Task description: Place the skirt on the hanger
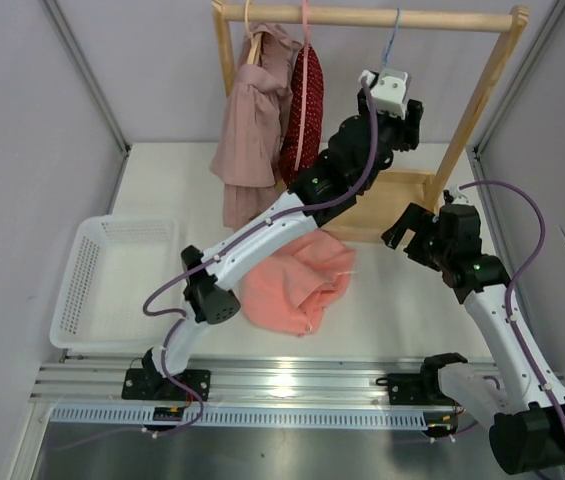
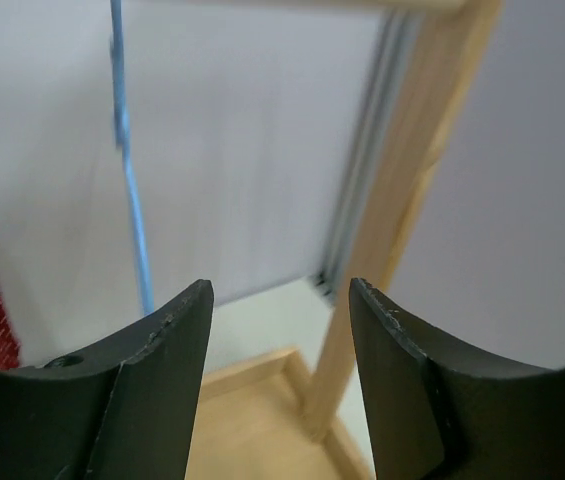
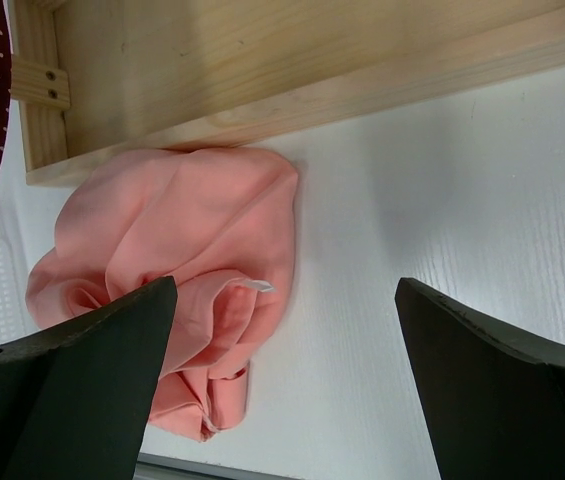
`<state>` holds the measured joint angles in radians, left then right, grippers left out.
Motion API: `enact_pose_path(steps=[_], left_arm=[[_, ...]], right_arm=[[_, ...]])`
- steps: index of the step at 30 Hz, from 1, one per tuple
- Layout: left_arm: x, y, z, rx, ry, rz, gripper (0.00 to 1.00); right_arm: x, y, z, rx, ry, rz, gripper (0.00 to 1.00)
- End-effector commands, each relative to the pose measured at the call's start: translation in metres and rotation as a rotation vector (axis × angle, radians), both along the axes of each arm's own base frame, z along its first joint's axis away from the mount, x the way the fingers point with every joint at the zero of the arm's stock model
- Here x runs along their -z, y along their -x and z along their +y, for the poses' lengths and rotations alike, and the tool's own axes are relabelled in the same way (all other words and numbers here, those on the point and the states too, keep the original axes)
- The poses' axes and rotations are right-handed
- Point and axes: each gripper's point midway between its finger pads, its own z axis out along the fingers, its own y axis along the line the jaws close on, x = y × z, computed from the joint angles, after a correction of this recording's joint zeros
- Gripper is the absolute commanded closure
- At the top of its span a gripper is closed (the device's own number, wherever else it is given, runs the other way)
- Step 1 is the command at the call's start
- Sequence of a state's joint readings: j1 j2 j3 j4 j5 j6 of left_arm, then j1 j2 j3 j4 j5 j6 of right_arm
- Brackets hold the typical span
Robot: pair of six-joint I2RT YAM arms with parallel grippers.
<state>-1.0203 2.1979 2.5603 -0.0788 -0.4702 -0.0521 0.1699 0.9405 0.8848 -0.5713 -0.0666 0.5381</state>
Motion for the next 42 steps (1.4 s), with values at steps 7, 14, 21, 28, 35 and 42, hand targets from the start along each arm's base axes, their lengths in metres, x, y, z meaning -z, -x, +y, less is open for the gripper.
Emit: enact_pose_path(steps=[7,14,21,28,35,42], left_arm=[[0.012,-0.046,0.047,-0.196,-0.006,-0.017,0.39],[0.019,-0.037,0.034,-0.097,-0.059,-0.042,0.41],[-0.005,-0.005,0.041,0.032,-0.018,-0.122,0.4],[-0.034,0.026,0.047,0.144,0.022,-0.217,0.38],[-0.045,0.009,0.058,0.044,0.039,-0.229,0.36],[-0.017,-0.033,0.022,-0.008,-0.024,-0.154,0.36]], right_arm=[[-0.022,-0.003,0.003,-0.047,-0.012,-0.065,0.01],[-0.019,-0.004,0.005,-0.05,-0.028,-0.066,0.01],[-0.017,-0.006,0.006,-0.052,-0.031,-0.064,0.01],[-0.011,-0.007,0.007,-0.054,-0.034,-0.054,0.02],[-0.01,-0.008,0.007,-0.058,-0.036,-0.059,0.02],[-0.01,-0.009,0.009,-0.07,-0.042,-0.057,0.02]])
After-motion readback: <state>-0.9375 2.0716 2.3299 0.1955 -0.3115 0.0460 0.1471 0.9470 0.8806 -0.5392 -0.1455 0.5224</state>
